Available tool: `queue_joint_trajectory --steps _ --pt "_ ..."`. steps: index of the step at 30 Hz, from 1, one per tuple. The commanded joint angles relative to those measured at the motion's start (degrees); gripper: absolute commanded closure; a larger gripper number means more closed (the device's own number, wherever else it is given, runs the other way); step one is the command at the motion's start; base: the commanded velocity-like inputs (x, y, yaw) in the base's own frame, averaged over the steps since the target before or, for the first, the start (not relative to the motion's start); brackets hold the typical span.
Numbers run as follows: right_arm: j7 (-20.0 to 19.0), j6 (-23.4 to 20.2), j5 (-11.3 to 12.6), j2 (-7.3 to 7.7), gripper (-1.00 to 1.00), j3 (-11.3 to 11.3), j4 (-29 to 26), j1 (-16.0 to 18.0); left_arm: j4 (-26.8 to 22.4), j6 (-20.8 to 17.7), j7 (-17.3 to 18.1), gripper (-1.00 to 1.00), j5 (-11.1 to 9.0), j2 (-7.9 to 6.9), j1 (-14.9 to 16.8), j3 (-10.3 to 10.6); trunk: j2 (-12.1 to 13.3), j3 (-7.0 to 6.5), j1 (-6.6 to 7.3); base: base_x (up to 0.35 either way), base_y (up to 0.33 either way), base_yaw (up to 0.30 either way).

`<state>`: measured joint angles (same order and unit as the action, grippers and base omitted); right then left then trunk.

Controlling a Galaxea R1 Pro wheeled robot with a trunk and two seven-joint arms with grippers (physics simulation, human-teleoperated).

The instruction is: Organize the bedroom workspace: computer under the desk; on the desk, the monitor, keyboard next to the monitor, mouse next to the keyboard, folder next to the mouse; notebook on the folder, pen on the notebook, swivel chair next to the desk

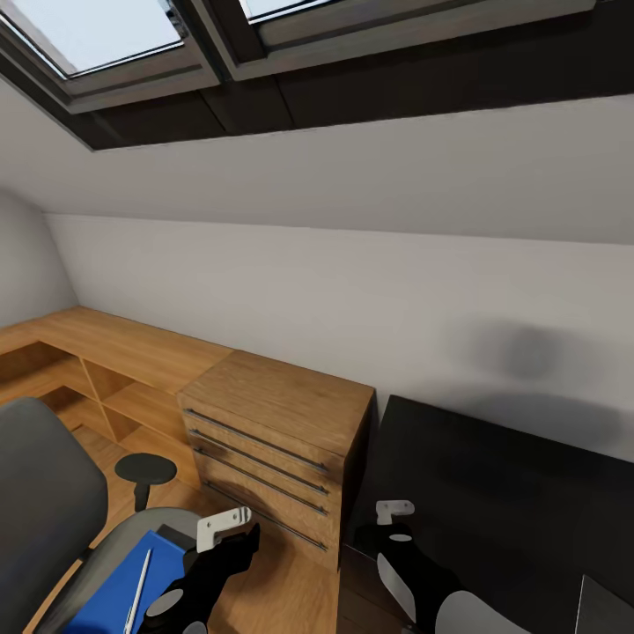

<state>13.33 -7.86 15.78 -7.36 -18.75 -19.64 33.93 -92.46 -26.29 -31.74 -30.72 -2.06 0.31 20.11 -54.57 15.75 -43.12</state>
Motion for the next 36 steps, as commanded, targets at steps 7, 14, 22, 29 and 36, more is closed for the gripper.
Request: queue_joint_trajectory --steps 7,14,22,29,36 --pt "0.55 -0.57 0.39 0.04 1.0 -0.5 0.18 0.0 -0.11 -0.11 -0.51 -1.0 -0.57 -0.05 0.04 0.11 -0.04 0.07 -0.02 0.0 0.0 0.0" --pt "0.55 -0.17 0.39 0.06 1.0 -0.5 0.02 0.0 -0.09 -0.16 -0.51 -1.0 -0.66 -0.14 0.04 0.11 -0.04 0.07 -0.02 0.0 0.0 0.0" --pt "0.58 0.07 0.37 0.04 1.0 -0.5 -0.18 0.0 0.2 -0.25 -0.51 -1.0 -0.81 -0.19 0.04 0.11 0.77 -0.28 0.42 0.0 0.0 0.0" --pt "0.73 1.62 0.3 0.04 1.0 -0.52 -0.3 0.0 0.35 -0.32 -0.51 -1.0 -0.94 -0.14 0.04 0.11 3.57 -1.54 1.96 0.0 0.0 0.0" --pt "1.0 3.45 0.22 0.2 1.0 -0.3 -1.01 0.0 0.36 -0.42 -0.52 -1.0 -0.89 -0.14 0.04 0.05 6.38 -2.8 3.5 -0.045 0.0 0.0"
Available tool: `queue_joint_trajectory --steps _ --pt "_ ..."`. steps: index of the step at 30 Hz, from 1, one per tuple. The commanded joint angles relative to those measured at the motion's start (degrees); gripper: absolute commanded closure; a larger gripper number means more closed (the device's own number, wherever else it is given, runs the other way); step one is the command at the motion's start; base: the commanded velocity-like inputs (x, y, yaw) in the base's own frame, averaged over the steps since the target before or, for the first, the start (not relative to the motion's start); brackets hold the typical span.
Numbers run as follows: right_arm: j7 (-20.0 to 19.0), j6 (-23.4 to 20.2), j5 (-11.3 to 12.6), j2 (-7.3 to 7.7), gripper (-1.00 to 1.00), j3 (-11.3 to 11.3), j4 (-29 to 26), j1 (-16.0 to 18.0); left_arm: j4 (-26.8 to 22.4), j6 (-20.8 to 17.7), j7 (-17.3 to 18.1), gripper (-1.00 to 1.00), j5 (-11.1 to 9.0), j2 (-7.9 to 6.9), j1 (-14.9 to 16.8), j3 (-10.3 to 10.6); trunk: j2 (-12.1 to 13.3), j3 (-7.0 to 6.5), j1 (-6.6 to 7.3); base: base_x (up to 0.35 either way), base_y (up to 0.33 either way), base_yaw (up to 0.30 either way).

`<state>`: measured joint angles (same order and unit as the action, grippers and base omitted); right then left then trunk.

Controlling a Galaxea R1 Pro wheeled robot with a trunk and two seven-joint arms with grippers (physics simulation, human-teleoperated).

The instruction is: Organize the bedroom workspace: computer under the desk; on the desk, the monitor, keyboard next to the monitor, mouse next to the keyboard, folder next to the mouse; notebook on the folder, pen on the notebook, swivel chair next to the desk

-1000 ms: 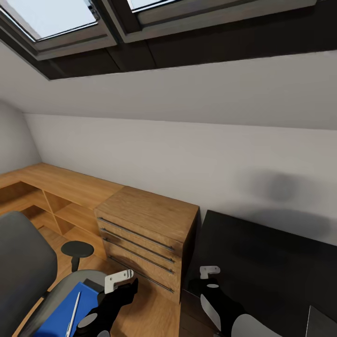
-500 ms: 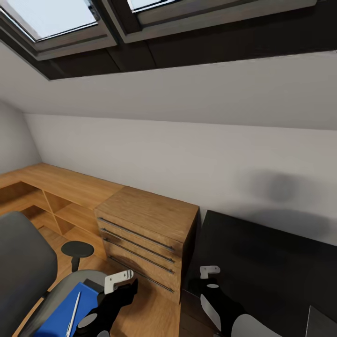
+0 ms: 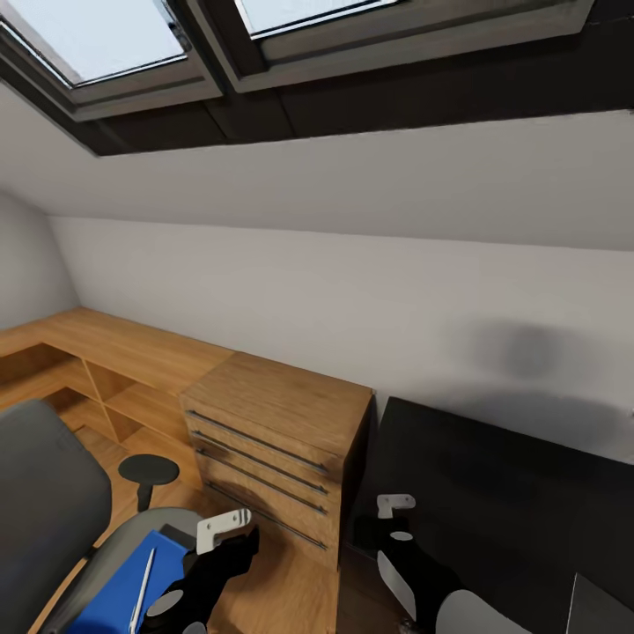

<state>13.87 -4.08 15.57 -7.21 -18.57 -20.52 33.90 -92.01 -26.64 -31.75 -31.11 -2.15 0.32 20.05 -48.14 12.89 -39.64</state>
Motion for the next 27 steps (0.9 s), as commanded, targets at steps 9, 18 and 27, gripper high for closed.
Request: queue_joint_trajectory --steps 9,18,27 --pt "0.81 -0.36 0.43 0.47 1.0 2.0 -4.99 0.02 -0.06 -0.08 -0.51 -1.0 -0.48 -0.05 0.02 0.1 3.57 -1.55 1.99 -0.308 0.0 0.0" --pt "2.9 -5.72 0.38 1.82 1.0 10.35 -19.98 -1.33 0.33 -0.08 -0.59 -1.0 -0.33 -0.05 0.03 0.13 7.18 -3.17 3.97 -0.306 -0.157 0.0" --pt "3.08 -12.91 0.43 2.78 1.0 13.4 -32.34 -4.99 0.34 0.06 -0.6 -1.0 -0.35 -0.13 0.03 0.08 10.79 -4.78 5.95 -0.143 -0.124 0.0"
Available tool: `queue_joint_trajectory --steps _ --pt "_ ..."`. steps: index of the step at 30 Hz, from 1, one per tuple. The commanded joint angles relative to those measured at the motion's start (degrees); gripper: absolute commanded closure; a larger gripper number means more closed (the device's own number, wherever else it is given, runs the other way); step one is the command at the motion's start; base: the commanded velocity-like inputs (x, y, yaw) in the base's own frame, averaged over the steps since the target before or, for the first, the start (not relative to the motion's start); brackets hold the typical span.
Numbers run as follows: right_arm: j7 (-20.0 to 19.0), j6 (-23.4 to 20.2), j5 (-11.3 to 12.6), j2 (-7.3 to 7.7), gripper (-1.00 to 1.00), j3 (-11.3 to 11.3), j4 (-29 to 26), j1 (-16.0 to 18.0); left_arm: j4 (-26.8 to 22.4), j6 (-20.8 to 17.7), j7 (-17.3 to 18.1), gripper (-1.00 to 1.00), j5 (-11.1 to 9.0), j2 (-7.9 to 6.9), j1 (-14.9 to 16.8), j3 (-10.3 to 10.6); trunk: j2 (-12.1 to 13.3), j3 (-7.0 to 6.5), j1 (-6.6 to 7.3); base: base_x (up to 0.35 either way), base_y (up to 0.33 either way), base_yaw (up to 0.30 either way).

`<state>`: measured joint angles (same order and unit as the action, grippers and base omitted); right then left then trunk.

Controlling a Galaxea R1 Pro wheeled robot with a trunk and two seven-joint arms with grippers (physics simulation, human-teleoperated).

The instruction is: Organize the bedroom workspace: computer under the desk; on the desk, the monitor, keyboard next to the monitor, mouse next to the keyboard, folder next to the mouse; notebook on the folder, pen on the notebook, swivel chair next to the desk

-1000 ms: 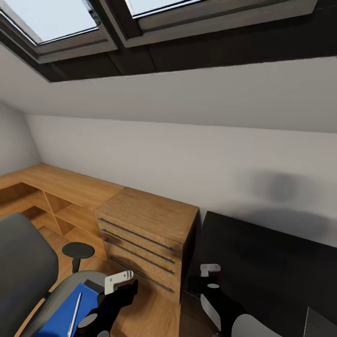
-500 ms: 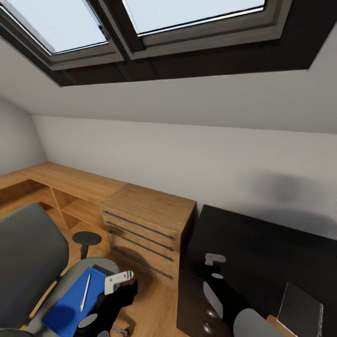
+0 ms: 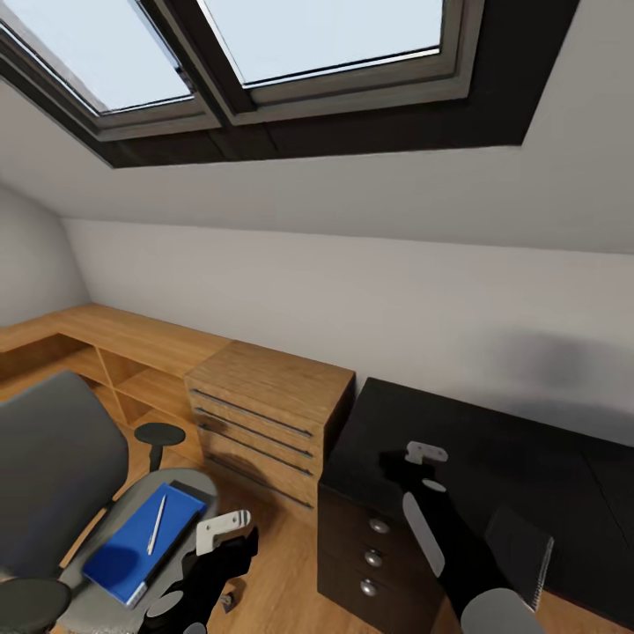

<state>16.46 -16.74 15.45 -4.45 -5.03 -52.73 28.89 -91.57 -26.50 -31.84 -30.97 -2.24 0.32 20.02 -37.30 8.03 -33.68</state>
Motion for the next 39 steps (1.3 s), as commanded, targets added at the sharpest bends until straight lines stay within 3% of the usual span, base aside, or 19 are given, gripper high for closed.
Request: queue_joint_trajectory --steps 1,2,3,5,7,15,39 --pt "0.49 -1.7 0.55 0.04 1.0 0.32 -1.07 -0.13 -0.1 -0.07 -0.51 -1.0 -0.49 -0.05 0.04 0.11 0.35 -0.1 0.21 -0.015 -0.013 0.0" --pt "0.5 -4.24 0.55 0.1 1.0 1.44 -5.28 -2.02 -0.1 -0.05 -0.51 -1.0 -0.49 -0.05 0.04 0.11 0.75 -0.28 0.43 -0.002 -0.001 0.0" --pt "0.5 -4.41 0.55 0.08 1.0 2.33 -6.04 -2.35 -0.1 -0.05 -0.51 -1.0 -0.49 -0.05 0.04 0.14 1.15 -0.46 0.65 0.0 0.0 0.0" --pt "0.5 -4.63 0.55 0.06 1.0 6.27 -6.77 -2.66 -0.1 -0.05 -0.51 -1.0 -0.45 -0.05 0.04 0.18 1.95 -0.85 1.09 0.0 0.0 -0.145" --pt "0.5 -4.67 0.55 0.06 1.0 7.3 -6.82 -2.68 -0.1 -0.05 -0.51 -1.0 -0.47 -0.05 0.04 0.19 2.75 -1.22 1.53 0.0 0.0 -0.199" --pt "0.5 -4.68 0.55 0.06 1.0 9.2 -6.94 -2.7 -0.1 -0.05 -0.51 -1.0 -0.49 -0.05 0.04 0.19 5.96 -2.67 3.28 0.0 0.0 -0.051" --pt "0.5 -4.61 0.46 0.06 1.0 9.86 -7.21 -2.7 -0.1 0.22 -0.51 -1.0 -0.14 -0.05 0.01 0.19 5.96 -2.67 3.28 0.0 0.0 -0.046"
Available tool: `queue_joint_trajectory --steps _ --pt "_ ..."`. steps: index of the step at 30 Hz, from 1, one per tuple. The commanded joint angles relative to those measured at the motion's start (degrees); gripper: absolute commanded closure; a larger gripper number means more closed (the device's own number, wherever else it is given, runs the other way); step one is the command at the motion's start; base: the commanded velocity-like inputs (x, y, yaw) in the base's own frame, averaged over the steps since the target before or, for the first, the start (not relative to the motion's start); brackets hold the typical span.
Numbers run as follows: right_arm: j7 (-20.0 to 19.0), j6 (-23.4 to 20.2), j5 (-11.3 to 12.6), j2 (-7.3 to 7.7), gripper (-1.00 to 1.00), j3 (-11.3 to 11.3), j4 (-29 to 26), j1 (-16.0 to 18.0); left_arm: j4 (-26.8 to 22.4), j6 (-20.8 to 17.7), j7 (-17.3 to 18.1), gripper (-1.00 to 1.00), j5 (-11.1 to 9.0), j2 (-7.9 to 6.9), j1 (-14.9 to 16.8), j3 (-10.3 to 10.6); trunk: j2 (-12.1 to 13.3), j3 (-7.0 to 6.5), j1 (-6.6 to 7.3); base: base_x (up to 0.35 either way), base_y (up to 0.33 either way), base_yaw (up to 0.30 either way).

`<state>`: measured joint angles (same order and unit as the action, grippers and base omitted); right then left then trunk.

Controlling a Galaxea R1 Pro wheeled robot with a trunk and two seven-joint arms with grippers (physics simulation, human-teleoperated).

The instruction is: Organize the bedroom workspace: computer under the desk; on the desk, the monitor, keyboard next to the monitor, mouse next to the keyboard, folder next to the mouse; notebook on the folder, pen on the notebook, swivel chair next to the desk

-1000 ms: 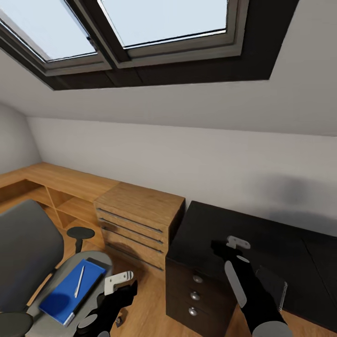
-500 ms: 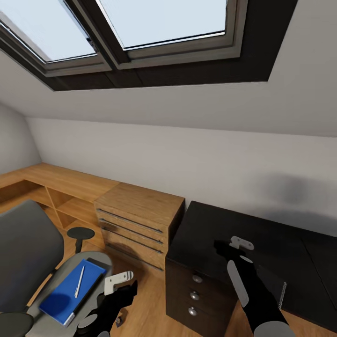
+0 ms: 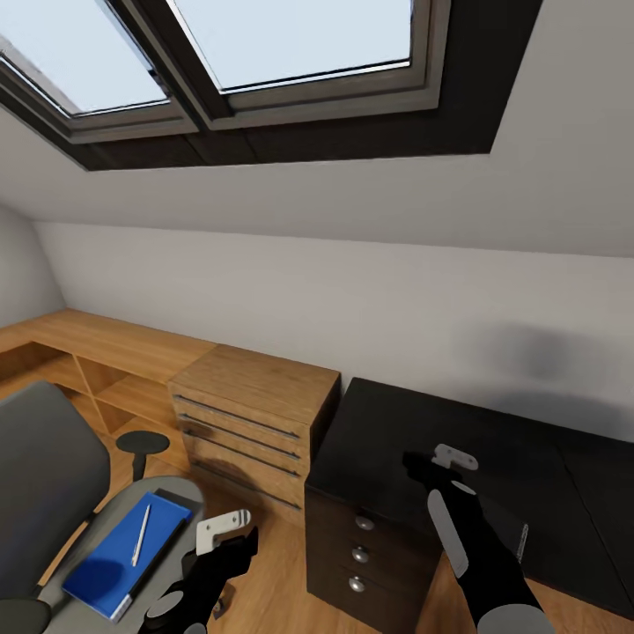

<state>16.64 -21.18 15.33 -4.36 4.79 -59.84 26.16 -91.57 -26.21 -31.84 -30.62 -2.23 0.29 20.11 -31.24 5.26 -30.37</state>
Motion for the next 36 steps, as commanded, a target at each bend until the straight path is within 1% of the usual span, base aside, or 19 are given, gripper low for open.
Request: queue_joint_trajectory --steps 1,9,19,23,36 --pt "0.32 -0.18 0.58 -0.03 1.0 0.05 -0.1 0.04 -0.1 -0.07 -0.51 -1.0 -0.49 -0.05 0.05 0.11 -0.1 0.1 -0.03 0.0 0.0 0.0" --pt "0.32 -0.14 0.58 -0.1 1.0 -0.02 -0.04 0.04 -0.03 0.15 -0.59 -1.0 -0.41 -0.05 -0.02 0.12 -0.1 0.09 -0.03 -0.018 0.0 -0.008" --pt "0.32 -0.06 0.58 -0.03 1.0 0.05 -0.01 0.04 -0.02 0.19 -0.59 -1.0 -0.4 -0.05 -0.02 0.12 -0.1 -0.11 -0.03 -0.298 0.0 -0.225" --pt "0.32 -0.02 0.58 -0.05 1.0 0.05 -0.01 0.04 -0.02 0.19 -0.6 -1.0 -0.4 -0.05 -0.02 0.16 -0.1 -0.12 -0.03 -0.196 0.0 -0.093" --pt "0.32 0.0 0.58 -0.03 1.0 0.05 0.01 0.04 0.07 0.19 -0.6 -1.0 -0.4 -0.05 -0.02 0.17 -0.1 -0.13 -0.03 -0.021 0.0 -0.009"
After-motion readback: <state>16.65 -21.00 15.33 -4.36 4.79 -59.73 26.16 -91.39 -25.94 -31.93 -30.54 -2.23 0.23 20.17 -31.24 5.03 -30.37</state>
